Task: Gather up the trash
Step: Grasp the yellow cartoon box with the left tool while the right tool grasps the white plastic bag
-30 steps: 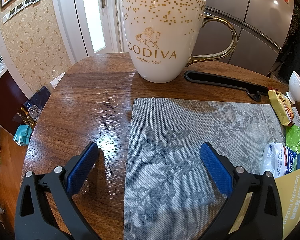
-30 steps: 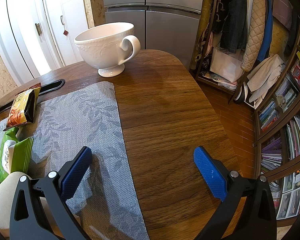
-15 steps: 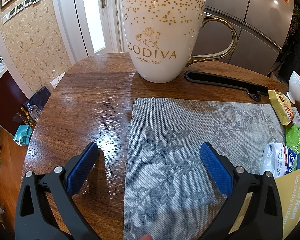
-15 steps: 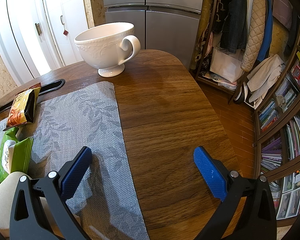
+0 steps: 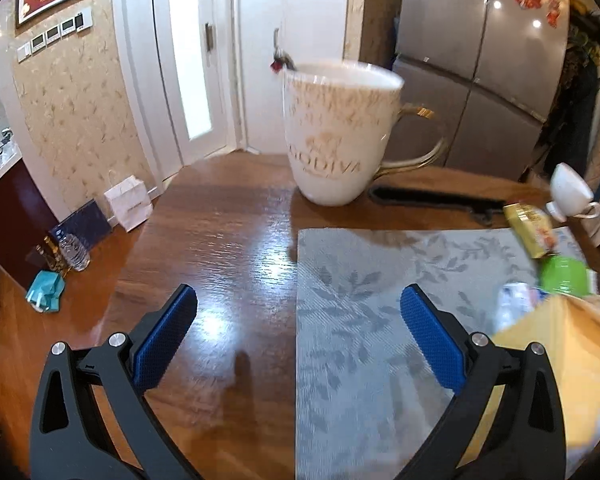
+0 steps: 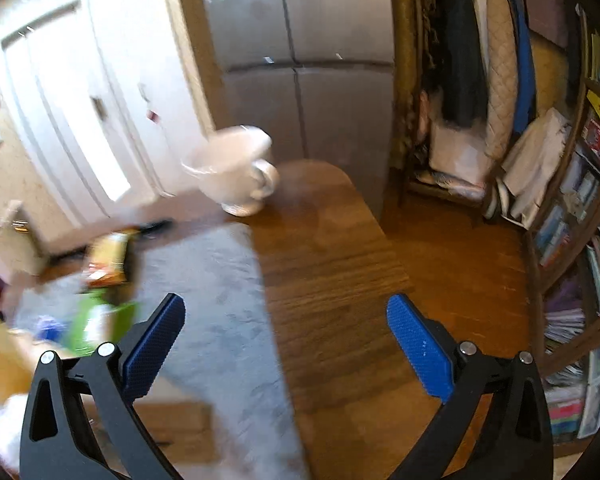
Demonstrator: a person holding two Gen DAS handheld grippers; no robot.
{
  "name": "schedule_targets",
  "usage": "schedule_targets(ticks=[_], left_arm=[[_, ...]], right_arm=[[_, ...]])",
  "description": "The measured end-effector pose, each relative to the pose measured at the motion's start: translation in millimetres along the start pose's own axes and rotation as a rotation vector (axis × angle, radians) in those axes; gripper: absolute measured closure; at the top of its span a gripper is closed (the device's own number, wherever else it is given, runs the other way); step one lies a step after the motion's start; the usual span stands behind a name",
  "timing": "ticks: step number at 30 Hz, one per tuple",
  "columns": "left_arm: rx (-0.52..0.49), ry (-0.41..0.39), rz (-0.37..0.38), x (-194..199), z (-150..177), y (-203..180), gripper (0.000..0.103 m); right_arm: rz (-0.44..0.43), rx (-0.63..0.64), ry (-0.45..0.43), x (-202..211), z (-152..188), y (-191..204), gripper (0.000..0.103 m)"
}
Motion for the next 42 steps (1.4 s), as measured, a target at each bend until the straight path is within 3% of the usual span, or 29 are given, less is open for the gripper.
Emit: schedule_targets(ticks=[3, 7, 13, 15, 19, 23, 28, 40, 42], left_arm=[[0.003, -0.053, 0.028, 29, -6, -3, 0.001], [-0.010, -0.076, 0.129, 64, -4, -22, 0.001], [-0.096, -0.070, 0.243, 94, 14, -62, 0.001], [-0.141, -0.064, 0.276, 97, 22, -76, 0.001], [-0.212, -0.058, 0.279, 89, 30, -92, 0.001], [-0.208, -0.057, 0.296, 81, 29, -102, 0.001], [-0.208, -0.070, 0.356, 93, 29, -110, 0.001], [-0.277, -0.088, 0.325, 70, 29, -139, 0.001], [-0.270, -0.089, 0.322, 66, 29, -141, 0.001]], right_arm=[[-0.084, 0.025, -0.032, 32, 5, 21, 0.004], [-0.191, 0.111, -0.039, 69, 22, 62, 0.004], [-0.273, 0.216, 0.001, 84, 61, 100, 0.004], [-0.255, 0.244, 0.029, 81, 74, 107, 0.006], [-0.277, 0.252, 0.084, 66, 91, 118, 0.018], [-0.294, 0.266, 0.116, 55, 98, 128, 0.024], [-0.291, 0.284, 0.104, 57, 95, 130, 0.025], [-0.293, 0.270, 0.139, 40, 100, 137, 0.029], [-0.294, 0.278, 0.150, 38, 102, 139, 0.034]])
Point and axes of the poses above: each gripper's, at about its wrist camera, not at the fingertips, and x roughly against the way its jaws point, y to its left, z to its underside, the point moved 7 cm from there along -x, roughly the way its jaws point, and after that the axes turned 15 degrees about -y, right-handed, at the moved point
